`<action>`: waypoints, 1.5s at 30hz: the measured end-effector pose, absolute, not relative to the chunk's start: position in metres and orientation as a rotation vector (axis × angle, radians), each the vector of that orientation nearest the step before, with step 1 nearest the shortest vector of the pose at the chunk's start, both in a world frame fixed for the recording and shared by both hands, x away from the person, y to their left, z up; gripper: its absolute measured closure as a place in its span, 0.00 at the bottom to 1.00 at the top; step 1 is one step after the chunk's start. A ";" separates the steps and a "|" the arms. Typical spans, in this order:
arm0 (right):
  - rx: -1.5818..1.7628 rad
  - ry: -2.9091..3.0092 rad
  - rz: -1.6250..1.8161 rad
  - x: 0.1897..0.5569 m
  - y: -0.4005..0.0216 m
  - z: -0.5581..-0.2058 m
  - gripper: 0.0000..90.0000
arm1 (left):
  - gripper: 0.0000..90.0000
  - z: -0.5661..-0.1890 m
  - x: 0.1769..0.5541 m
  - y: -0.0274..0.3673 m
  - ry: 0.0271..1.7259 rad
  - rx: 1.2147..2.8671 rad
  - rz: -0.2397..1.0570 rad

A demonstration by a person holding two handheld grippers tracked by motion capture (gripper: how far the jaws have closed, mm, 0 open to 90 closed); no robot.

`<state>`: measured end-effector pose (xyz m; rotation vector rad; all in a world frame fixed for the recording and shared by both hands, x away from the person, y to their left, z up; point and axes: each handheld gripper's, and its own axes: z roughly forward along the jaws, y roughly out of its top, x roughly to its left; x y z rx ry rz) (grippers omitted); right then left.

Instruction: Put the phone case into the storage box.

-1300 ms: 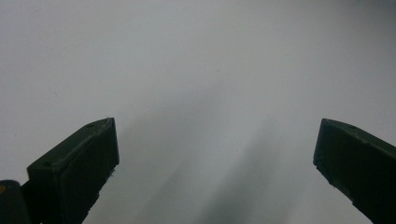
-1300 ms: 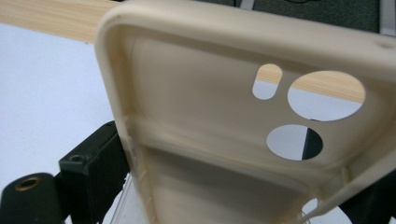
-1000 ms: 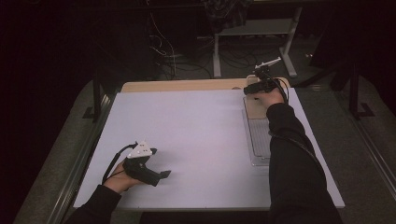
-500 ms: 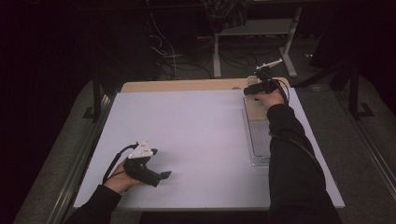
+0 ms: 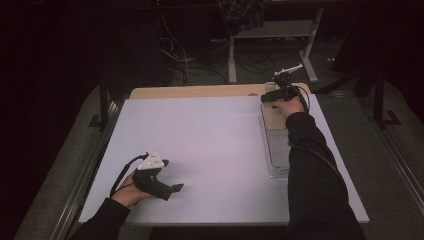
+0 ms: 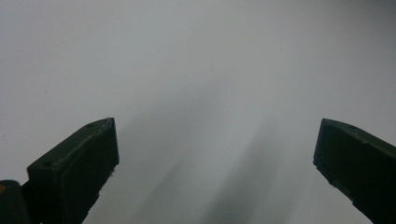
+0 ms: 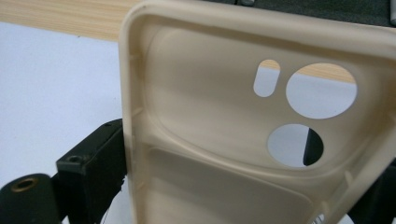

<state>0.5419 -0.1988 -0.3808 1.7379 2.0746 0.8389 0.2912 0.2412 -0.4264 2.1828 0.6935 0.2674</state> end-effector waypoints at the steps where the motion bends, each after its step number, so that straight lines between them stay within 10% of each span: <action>1: 1.738 2.074 0.841 0.542 -0.199 -0.381 0.08 | 0.00 -0.426 0.291 0.241 0.693 2.183 0.267; 45: 1.715 2.082 0.898 0.534 -0.200 -0.364 0.01 | 0.00 -0.427 0.291 0.240 0.696 2.183 0.260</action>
